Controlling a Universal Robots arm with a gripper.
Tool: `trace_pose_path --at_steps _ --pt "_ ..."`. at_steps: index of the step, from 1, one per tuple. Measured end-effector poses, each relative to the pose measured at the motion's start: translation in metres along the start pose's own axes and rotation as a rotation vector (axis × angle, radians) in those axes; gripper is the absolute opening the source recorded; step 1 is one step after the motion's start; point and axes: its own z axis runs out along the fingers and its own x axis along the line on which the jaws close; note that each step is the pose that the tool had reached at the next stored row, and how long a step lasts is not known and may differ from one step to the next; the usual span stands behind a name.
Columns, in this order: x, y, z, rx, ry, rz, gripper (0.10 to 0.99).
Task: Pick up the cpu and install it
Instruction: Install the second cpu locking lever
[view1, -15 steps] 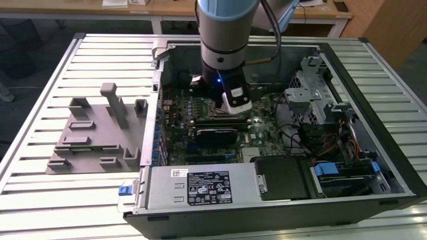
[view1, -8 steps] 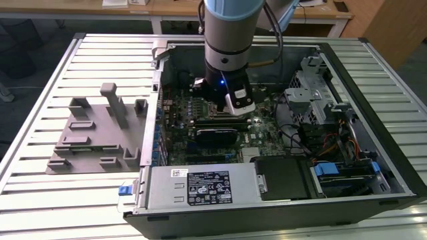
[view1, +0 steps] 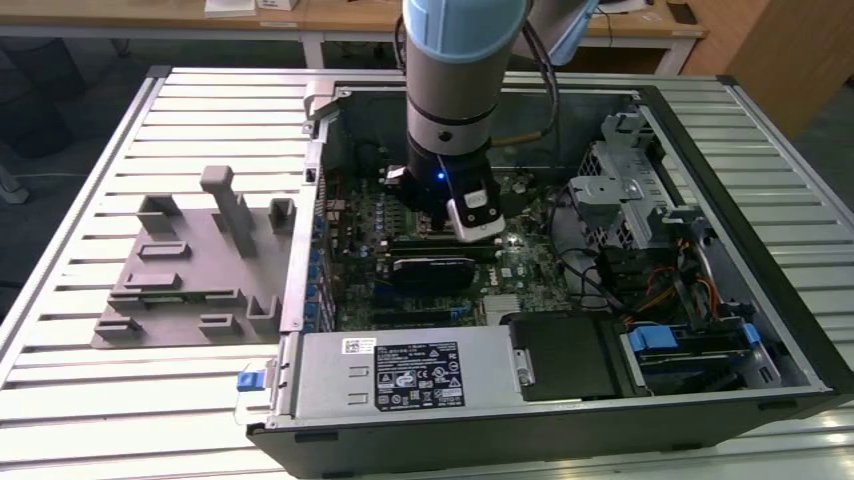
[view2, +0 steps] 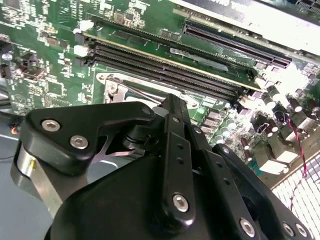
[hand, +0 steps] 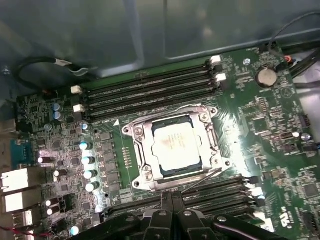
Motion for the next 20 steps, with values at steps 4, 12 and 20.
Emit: trace_pose_path --at_steps 4,12,20 --pt "0.0105 -0.0041 0.0067 -0.002 0.0006 0.000 0.106" --pt "0.0119 -0.0107 0.0135 -0.033 0.0077 0.001 0.106" --pt "0.0157 -0.0175 0.0191 -0.070 0.0167 0.002 0.106"
